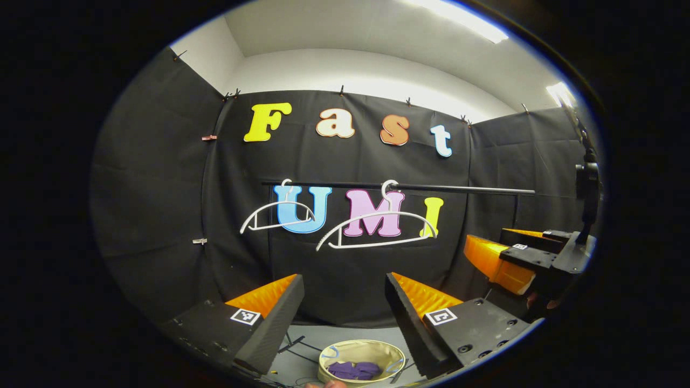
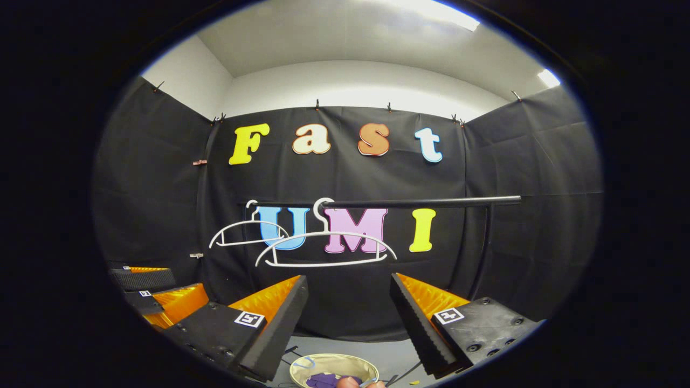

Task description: Grasp the clothes on the hanger with both hands and then place them into the laundry hamper below.

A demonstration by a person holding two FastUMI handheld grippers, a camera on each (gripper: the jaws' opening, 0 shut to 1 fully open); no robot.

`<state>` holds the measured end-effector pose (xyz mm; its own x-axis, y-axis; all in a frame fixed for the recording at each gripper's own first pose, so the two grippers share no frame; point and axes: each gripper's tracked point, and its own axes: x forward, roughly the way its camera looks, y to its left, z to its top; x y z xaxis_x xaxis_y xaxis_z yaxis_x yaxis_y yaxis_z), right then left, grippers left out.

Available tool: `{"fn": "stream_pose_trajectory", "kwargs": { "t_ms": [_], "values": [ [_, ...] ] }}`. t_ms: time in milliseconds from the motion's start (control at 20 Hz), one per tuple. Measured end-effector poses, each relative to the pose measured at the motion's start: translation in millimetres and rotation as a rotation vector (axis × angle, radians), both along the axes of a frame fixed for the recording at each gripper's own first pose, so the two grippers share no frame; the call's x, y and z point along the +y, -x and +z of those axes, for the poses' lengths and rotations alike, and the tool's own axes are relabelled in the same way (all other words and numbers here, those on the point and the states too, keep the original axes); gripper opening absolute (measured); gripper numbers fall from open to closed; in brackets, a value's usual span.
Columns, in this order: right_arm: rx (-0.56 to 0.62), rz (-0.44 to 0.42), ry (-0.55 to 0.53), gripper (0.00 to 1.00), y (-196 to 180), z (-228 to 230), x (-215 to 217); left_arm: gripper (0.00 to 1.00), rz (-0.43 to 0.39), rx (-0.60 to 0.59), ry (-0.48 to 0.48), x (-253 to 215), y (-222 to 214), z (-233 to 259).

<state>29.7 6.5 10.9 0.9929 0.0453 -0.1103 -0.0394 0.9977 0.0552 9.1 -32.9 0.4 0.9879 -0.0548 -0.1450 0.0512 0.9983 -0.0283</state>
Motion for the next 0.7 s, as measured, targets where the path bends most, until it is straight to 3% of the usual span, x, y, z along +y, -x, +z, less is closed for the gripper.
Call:
{"fn": "stream_pose_trajectory", "kwargs": {
  "t_ms": [50, 150, 200, 250, 700],
  "values": [
    [0.001, -0.003, -0.002, 0.98, 1, 0, 0, 0.92, -0.006, 0.007, 0.005, 0, 3, -4],
    [0.001, -0.008, -0.005, 0.98, 2, 0, 2, 0.92, -0.01, 0.02, 0.016, 3, 9, -7],
    [-0.001, -0.006, -0.006, 0.93, 2, 1, 4, 0.95, -0.007, 0.024, 0.017, 6, 12, -8],
    [-0.007, -0.005, -0.002, 0.98, 3, 4, 6, 0.95, -0.005, 0.027, 0.017, 8, 14, -9],
    [-0.017, 0.025, 0.025, 0.98, -1, 9, 19, 0.95, 0.006, 0.048, 0.021, 13, 18, -8]
  ]
}}
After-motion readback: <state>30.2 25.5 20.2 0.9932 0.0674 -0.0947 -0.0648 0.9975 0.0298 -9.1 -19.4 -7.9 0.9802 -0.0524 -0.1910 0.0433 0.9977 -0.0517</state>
